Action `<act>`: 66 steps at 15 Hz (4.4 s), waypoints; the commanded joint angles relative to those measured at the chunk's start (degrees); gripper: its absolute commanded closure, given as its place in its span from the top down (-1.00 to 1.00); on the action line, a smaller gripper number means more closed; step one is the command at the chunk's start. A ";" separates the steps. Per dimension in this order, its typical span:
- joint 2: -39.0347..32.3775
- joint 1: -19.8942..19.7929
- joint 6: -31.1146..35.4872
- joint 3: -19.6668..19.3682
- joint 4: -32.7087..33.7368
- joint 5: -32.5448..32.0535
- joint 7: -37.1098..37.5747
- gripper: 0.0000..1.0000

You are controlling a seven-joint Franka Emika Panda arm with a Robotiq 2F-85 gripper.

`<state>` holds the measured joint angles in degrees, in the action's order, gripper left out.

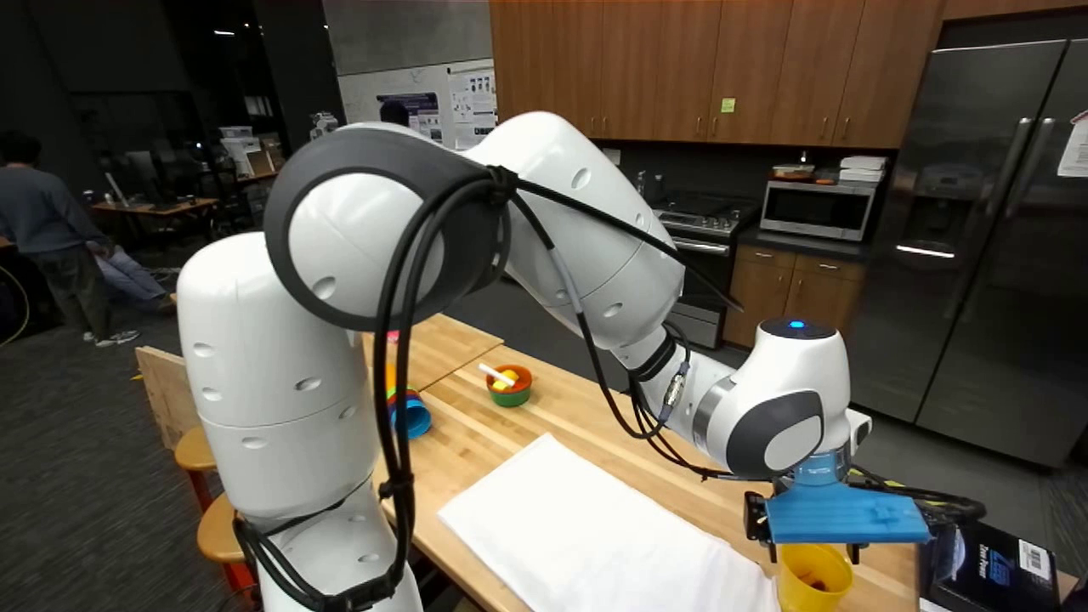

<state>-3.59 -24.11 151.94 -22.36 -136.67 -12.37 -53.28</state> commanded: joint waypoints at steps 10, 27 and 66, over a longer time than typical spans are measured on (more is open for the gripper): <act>-0.50 0.57 -0.12 0.92 -0.82 0.79 -1.25 1.00; -7.74 1.85 -2.38 2.19 1.84 -1.81 4.50 1.00; 28.64 10.39 8.49 2.61 -20.38 3.66 -17.73 -0.91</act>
<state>24.91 -14.36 160.59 -19.03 -157.11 -7.73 -71.83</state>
